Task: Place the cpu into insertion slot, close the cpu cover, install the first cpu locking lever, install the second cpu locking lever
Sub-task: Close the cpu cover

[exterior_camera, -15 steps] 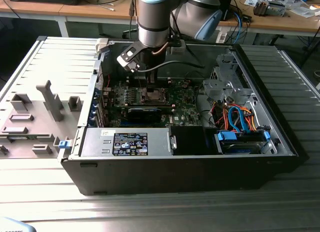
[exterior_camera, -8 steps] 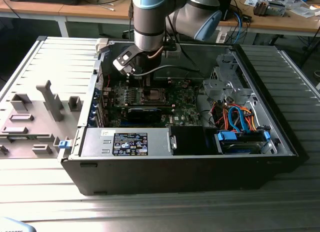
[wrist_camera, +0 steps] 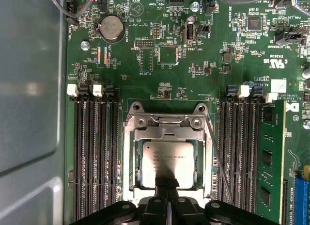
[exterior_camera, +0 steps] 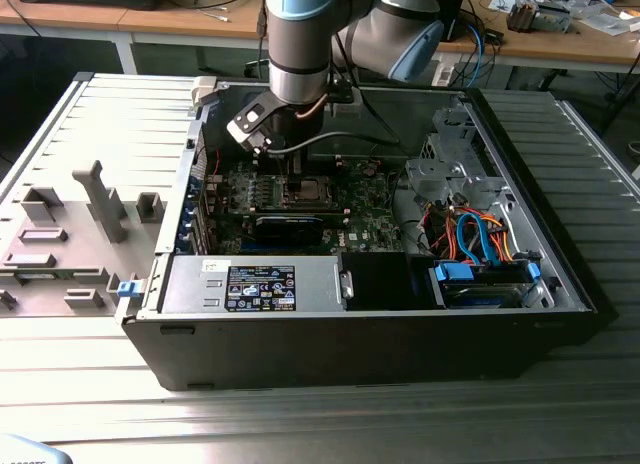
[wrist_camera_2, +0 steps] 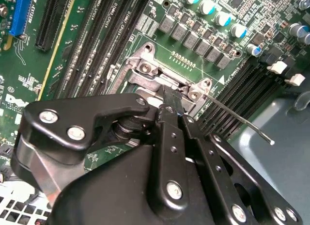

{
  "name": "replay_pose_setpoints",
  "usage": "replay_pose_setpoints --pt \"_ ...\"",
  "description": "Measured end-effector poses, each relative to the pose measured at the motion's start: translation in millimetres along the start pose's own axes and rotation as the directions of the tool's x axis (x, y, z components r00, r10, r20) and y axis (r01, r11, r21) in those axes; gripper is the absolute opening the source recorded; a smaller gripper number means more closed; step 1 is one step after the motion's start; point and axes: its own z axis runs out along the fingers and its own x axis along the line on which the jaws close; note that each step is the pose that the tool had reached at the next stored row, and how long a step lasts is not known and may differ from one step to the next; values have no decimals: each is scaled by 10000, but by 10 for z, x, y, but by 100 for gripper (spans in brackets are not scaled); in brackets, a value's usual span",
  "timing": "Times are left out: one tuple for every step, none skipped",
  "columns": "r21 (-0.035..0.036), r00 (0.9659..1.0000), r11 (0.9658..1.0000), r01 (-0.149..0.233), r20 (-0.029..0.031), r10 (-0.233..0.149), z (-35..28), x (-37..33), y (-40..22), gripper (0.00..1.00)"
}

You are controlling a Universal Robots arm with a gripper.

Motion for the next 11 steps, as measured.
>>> replay_pose_setpoints --pt "-1 10000 10000 0 -1 0 1 0 1 11" --pt "-1 10000 10000 -1 -2 1 3 0 1 11" --pt "0 10000 10000 0 -1 0 7 0 1 11" --pt "2 10000 10000 0 2 0 9 -1 1 11" --pt "2 10000 10000 0 1 0 9 -1 4 11" --pt "1 10000 10000 1 1 -1 9 -1 13 11" --pt "0 10000 10000 0 -1 0 9 -1 36 11" --pt "4 10000 10000 0 -2 0 7 -2 79 11" --pt "10 10000 10000 0 -4 0 2 -3 111 11" --pt "17 10000 10000 0 -3 0 -9 -3 126 11" --pt "21 10000 10000 0 -3 0 -24 -3 136 11"
